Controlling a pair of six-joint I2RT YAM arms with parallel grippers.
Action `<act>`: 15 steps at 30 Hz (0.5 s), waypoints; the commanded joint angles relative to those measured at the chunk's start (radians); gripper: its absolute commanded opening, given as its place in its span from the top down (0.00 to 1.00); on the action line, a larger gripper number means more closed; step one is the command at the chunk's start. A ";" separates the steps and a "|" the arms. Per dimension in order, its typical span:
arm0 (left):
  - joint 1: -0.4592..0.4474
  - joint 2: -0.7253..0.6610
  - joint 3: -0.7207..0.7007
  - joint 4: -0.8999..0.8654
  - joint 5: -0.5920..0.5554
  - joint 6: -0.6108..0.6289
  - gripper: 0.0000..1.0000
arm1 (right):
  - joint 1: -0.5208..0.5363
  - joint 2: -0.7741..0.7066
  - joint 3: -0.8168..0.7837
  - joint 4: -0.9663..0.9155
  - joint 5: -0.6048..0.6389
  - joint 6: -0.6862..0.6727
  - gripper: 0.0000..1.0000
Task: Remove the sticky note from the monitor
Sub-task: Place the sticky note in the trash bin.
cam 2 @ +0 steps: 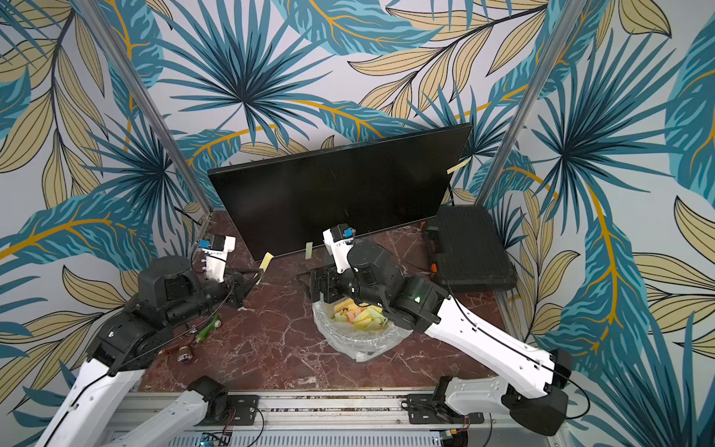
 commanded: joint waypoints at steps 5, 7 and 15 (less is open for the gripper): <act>-0.204 0.090 0.041 0.103 -0.160 -0.028 1.00 | 0.003 -0.065 -0.052 -0.070 0.084 -0.013 0.10; -0.261 0.127 0.058 0.116 -0.197 -0.021 1.00 | 0.003 -0.089 -0.068 -0.085 0.103 -0.012 0.10; -0.437 0.278 0.125 0.170 -0.312 0.016 1.00 | -0.007 -0.218 -0.148 -0.188 0.209 -0.001 0.10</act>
